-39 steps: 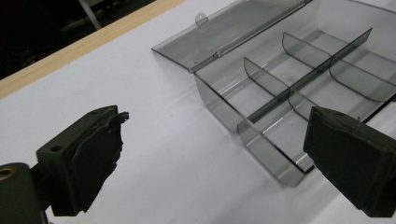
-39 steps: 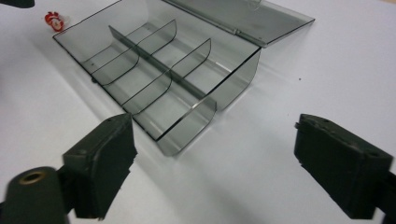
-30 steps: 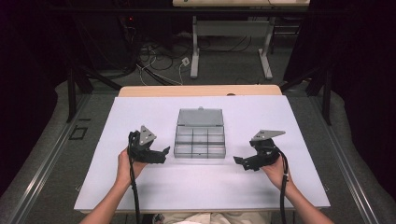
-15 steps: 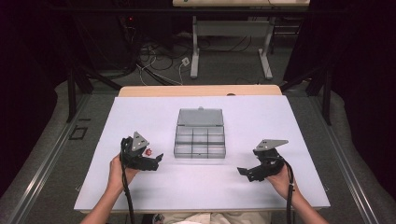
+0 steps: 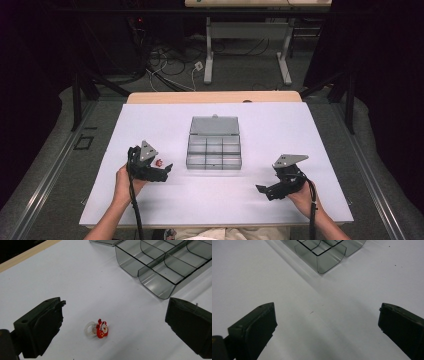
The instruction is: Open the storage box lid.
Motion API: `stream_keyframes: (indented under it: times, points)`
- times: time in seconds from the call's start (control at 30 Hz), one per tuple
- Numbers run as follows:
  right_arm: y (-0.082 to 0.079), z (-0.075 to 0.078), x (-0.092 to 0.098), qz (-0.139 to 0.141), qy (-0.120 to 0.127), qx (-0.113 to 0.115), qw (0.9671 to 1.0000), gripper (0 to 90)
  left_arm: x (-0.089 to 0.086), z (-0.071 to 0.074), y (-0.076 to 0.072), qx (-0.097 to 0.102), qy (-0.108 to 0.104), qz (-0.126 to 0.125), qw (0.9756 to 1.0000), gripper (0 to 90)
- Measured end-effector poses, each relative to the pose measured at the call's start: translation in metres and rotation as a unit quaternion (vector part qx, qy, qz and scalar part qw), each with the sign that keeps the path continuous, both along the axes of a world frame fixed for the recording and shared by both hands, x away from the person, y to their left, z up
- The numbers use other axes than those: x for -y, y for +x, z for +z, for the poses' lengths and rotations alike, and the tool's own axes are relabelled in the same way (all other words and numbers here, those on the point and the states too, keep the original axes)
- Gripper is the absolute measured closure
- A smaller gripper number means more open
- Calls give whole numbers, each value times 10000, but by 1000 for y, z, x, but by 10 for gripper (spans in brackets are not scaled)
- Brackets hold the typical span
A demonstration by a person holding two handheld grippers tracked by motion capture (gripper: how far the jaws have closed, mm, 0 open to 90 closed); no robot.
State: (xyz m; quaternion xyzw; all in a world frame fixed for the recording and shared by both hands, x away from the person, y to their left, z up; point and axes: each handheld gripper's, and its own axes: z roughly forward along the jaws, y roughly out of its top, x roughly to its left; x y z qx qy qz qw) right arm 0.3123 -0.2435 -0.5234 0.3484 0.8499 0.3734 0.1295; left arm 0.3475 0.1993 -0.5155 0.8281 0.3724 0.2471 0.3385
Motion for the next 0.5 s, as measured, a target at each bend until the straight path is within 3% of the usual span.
stream_keyframes:
  times: [0.5]
  points:
    - [0,0,-2,111,-71,-51,9999,12,-3,-4,5,-42,16,-18,10000,11]
